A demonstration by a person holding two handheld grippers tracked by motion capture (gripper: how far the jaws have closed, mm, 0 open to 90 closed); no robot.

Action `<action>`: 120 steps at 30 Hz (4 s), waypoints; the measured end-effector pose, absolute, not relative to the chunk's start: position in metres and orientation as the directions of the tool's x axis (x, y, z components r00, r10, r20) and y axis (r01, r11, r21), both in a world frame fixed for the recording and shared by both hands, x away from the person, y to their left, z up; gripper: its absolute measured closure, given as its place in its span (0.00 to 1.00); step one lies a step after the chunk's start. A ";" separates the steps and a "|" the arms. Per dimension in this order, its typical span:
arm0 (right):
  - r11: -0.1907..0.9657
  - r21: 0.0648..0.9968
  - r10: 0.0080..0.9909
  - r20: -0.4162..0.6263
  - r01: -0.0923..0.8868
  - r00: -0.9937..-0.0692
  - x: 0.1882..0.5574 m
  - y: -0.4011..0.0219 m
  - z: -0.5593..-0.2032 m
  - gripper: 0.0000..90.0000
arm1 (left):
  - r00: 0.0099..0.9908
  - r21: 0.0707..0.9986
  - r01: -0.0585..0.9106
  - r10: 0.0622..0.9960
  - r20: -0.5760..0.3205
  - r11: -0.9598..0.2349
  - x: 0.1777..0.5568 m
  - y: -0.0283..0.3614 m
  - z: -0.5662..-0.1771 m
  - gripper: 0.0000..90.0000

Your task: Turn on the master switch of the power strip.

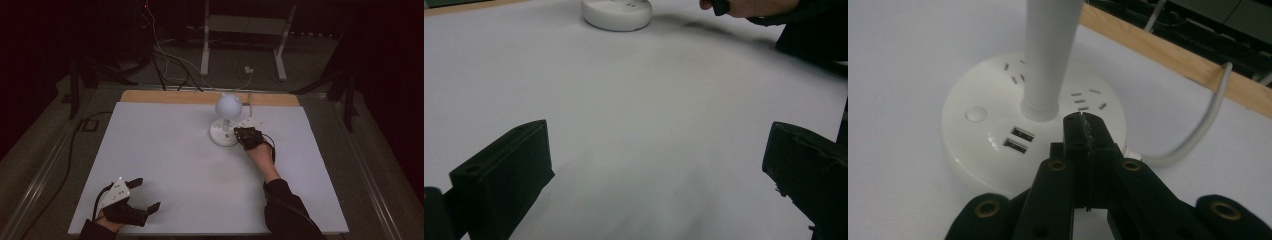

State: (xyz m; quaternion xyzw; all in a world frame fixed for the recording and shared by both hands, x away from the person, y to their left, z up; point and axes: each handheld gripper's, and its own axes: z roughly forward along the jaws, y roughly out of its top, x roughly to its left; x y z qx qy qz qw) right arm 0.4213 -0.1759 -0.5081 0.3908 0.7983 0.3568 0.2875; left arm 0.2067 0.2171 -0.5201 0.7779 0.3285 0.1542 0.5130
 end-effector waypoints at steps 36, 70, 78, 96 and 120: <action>0.494 0.753 0.806 -0.210 0.435 -0.553 0.431 -0.173 -0.512 1.00 | 0.738 0.896 0.357 0.668 -0.097 -0.264 0.206 0.216 -0.522 0.00; 0.554 0.721 0.779 -0.272 0.417 -0.564 0.429 -0.165 -0.503 1.00 | 0.734 0.896 0.358 0.672 -0.097 -0.261 0.207 0.217 -0.521 0.00; 0.467 0.770 0.809 -0.173 0.434 -0.563 0.428 -0.172 -0.491 1.00 | 0.735 0.897 0.358 0.671 -0.099 -0.260 0.207 0.217 -0.521 0.00; 0.409 0.774 0.795 -0.042 0.483 -0.605 0.423 -0.174 -0.488 0.54 | 0.735 0.898 0.357 0.670 -0.100 -0.258 0.207 0.217 -0.521 0.00; 0.415 0.766 0.757 0.009 0.492 -0.653 0.416 -0.175 -0.477 0.00 | 0.738 0.899 0.353 0.668 -0.097 -0.259 0.206 0.216 -0.520 0.00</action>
